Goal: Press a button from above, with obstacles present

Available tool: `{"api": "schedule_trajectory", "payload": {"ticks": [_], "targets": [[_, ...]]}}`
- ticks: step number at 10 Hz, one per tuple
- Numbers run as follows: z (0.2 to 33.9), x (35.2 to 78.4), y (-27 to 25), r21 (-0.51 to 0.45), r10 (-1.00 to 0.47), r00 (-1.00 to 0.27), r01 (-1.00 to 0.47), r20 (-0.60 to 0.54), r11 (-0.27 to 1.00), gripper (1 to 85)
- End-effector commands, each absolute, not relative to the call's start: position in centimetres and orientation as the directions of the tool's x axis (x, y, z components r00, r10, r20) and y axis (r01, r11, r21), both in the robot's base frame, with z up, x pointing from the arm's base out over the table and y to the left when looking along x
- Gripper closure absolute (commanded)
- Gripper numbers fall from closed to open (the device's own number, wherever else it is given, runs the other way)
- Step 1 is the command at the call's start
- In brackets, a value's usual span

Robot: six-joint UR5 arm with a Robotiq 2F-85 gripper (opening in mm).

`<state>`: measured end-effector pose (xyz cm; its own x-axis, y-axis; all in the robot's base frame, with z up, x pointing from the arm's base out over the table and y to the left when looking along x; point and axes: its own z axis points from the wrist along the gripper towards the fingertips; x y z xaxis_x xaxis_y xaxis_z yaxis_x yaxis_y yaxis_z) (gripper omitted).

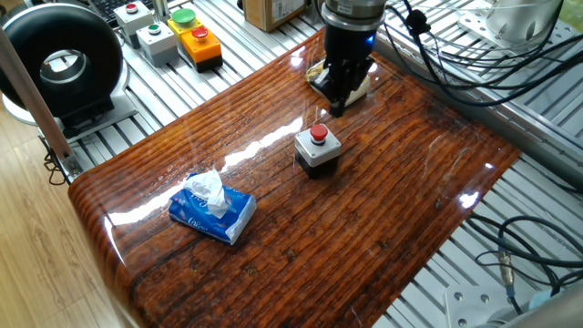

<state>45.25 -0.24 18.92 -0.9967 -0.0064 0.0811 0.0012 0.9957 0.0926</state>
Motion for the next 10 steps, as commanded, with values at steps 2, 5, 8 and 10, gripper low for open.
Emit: {"api": "schedule_trajectory", "payload": {"ticks": [2,5,8,10], "targets": [[19.0,45.0,-1.1,0.058,0.04,-0.995,0.046,0.091,0.997,84.3],[17.0,47.1,0.6,0.102,0.041,-0.996,0.049,0.074,0.994,84.3],[13.1,48.5,0.0,0.063,0.029,-0.999,0.032,0.04,0.998,84.3],[12.3,48.6,-0.5,0.052,0.026,-0.999,0.029,0.045,0.998,84.3]]}}
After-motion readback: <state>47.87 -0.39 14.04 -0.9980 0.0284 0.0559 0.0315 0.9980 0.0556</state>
